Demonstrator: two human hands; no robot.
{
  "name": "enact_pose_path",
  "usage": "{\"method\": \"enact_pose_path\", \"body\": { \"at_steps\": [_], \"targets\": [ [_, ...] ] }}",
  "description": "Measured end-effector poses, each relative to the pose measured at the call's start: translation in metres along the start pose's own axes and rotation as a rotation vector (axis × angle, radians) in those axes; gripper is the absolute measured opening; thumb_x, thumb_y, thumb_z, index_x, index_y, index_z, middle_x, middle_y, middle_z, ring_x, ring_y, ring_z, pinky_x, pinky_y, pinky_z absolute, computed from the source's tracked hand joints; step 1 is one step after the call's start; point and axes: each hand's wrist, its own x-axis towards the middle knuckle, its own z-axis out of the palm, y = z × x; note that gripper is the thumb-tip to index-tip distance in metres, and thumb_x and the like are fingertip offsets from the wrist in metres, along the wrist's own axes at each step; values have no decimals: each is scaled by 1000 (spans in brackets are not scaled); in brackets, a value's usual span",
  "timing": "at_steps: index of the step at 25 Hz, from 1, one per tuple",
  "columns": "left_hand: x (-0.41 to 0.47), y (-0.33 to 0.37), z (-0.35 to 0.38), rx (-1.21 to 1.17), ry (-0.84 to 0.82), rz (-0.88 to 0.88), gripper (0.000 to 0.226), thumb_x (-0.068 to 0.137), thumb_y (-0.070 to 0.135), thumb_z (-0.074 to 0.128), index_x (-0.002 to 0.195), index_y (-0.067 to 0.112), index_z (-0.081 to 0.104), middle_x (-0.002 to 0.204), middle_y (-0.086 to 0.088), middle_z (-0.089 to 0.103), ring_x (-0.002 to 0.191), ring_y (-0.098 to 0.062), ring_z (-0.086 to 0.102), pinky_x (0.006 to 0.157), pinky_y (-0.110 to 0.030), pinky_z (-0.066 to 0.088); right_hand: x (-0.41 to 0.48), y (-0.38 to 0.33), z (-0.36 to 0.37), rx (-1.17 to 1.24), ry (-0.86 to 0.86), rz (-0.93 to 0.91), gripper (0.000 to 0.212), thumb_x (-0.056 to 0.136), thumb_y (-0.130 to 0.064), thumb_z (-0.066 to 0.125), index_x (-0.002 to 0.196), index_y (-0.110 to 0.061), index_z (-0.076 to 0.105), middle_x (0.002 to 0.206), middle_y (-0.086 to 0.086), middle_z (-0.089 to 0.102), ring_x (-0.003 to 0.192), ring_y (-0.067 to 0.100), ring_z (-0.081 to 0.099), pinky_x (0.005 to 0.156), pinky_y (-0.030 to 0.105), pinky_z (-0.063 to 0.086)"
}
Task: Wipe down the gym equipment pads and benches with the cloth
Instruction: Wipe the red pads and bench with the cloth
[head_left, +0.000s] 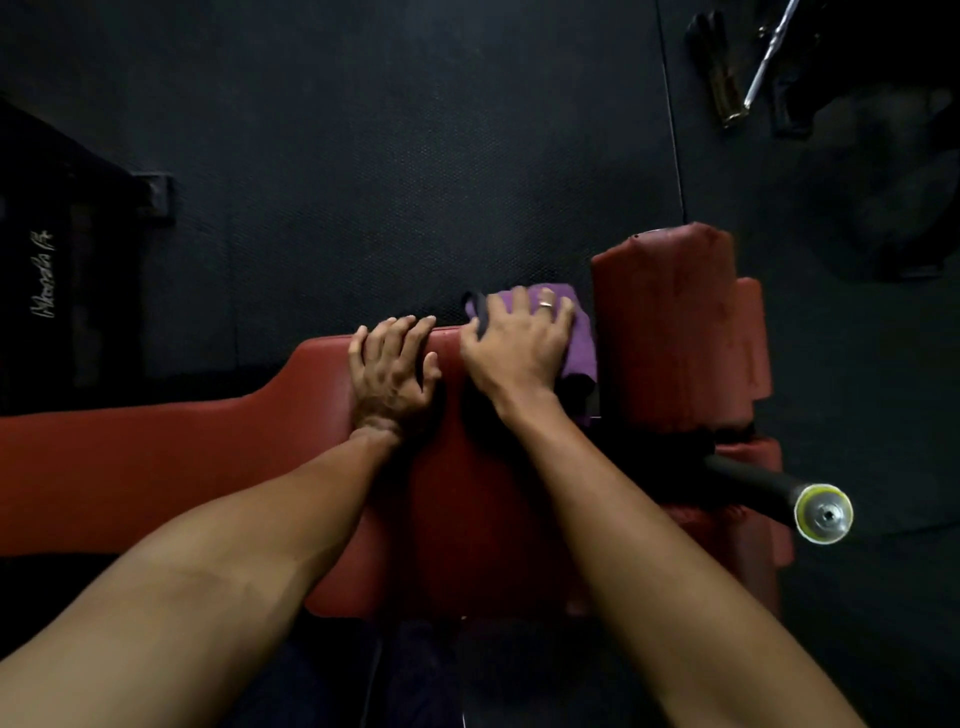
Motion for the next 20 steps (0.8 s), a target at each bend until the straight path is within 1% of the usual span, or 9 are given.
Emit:
{"method": "enact_pose_path", "body": {
  "at_steps": [2, 4, 5, 8, 11, 14, 16, 18, 20],
  "targets": [
    [0, -3, 2, 28, 41, 26, 49, 97, 41, 39, 133, 18, 63, 131, -7, 64, 123, -31, 57, 113, -53, 30, 0, -18, 4, 4, -37, -160, 43, 87, -50, 49, 109, -21, 72, 117, 10, 68, 120, 38, 56, 110, 52, 27],
    [1, -5, 3, 35, 43, 34, 49, 96, 40, 39, 131, 17, 64, 130, -7, 64, 122, -31, 58, 113, -53, 31, -3, 3, 6, 49, 68, -224, 39, 84, -51, 54, 107, -25, 72, 109, 6, 70, 110, 36, 60, 105, 51, 34],
    [1, -3, 3, 38, 45, 23, 49, 95, 40, 39, 131, 18, 64, 130, -6, 64, 122, -30, 58, 113, -53, 30, -6, 21, 5, 88, 116, -205, 39, 84, -52, 55, 109, -27, 72, 111, 5, 69, 109, 34, 60, 104, 49, 37],
    [1, 1, 1, 20, 25, 15, 51, 94, 41, 38, 133, 20, 63, 130, -6, 64, 124, -29, 55, 115, -52, 28, -25, 56, -1, 138, 165, 10, 47, 85, -50, 52, 125, -30, 66, 134, 2, 61, 123, 33, 54, 103, 48, 42],
    [2, -3, 2, 53, 38, 28, 50, 95, 41, 38, 133, 20, 63, 128, -6, 64, 121, -29, 56, 114, -51, 29, -15, 14, 0, 109, 118, 102, 46, 83, -47, 49, 118, -28, 71, 132, 5, 64, 130, 37, 51, 113, 57, 31],
    [2, -9, 8, 91, 93, 77, 46, 93, 37, 41, 126, 14, 64, 124, -8, 67, 116, -30, 59, 109, -49, 30, -23, -15, 11, 109, 80, -109, 50, 84, -47, 47, 119, -23, 73, 136, 6, 64, 138, 39, 46, 122, 61, 15],
    [1, -9, 8, 86, 97, 79, 45, 93, 37, 42, 125, 14, 64, 124, -8, 67, 115, -31, 60, 109, -49, 31, -51, 2, 21, 131, 168, -235, 52, 87, -45, 51, 132, -24, 68, 147, 6, 57, 145, 38, 40, 123, 61, 15],
    [2, -5, 4, 31, 38, 42, 48, 93, 39, 41, 132, 20, 61, 129, -5, 64, 121, -28, 56, 113, -50, 28, -87, 34, 29, 121, 226, -312, 57, 86, -40, 57, 142, -26, 61, 156, 5, 48, 150, 35, 33, 123, 60, 17],
    [-1, -1, -1, 8, -6, 5, 49, 94, 39, 40, 136, 23, 59, 132, -3, 61, 125, -26, 53, 117, -50, 25, -103, 59, 26, 142, 227, -258, 64, 84, -39, 56, 147, -28, 55, 162, 5, 39, 152, 36, 30, 123, 58, 21]
  ]
}}
